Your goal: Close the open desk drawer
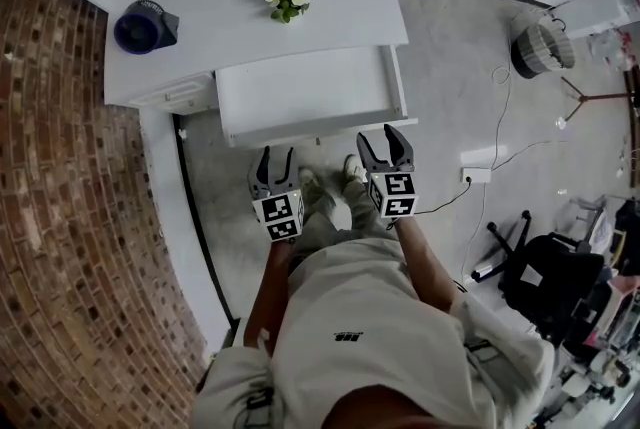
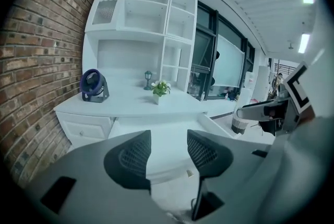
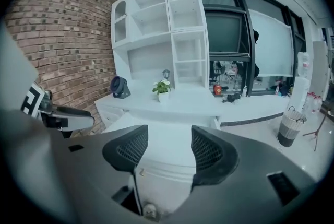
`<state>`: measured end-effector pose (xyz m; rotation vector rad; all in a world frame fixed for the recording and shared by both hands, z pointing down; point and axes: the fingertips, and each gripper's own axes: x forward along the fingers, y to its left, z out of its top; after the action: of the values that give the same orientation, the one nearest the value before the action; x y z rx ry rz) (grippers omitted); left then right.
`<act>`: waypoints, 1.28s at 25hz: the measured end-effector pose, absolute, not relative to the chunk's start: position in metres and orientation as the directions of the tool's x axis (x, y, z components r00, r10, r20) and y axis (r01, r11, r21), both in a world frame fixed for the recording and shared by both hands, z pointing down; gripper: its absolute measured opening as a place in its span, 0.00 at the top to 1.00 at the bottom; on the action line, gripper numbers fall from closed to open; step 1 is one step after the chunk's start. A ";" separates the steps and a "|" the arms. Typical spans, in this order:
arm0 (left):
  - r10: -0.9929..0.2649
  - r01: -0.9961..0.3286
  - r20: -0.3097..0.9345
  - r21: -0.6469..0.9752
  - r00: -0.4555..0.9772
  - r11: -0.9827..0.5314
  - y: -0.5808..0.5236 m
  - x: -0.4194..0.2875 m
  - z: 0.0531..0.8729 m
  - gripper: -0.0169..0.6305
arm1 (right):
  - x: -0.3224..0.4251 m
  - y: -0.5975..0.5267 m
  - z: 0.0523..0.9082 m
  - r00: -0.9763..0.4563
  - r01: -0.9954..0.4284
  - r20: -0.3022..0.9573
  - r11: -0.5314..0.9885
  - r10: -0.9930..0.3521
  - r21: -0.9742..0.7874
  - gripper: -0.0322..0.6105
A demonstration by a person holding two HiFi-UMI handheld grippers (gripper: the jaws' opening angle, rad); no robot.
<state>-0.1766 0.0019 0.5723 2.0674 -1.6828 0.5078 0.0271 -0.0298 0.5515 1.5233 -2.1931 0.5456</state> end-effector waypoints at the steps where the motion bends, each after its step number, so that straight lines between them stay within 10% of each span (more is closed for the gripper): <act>1: -0.818 -0.979 0.538 0.094 0.202 -0.180 0.003 -0.175 0.578 0.62 | 0.027 -0.029 0.556 -0.314 -0.944 0.548 0.319 -0.775 -0.089 0.58; 32: -0.656 -0.978 0.732 0.201 0.184 -0.051 0.000 -0.173 0.737 0.43 | 0.057 -0.029 0.732 -0.185 -0.980 0.745 0.182 -0.641 -0.086 0.40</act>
<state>-0.1732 -0.0002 0.7368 1.7814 -1.5431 0.6023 0.0565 -0.0292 0.7322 1.5182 -1.8994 0.7800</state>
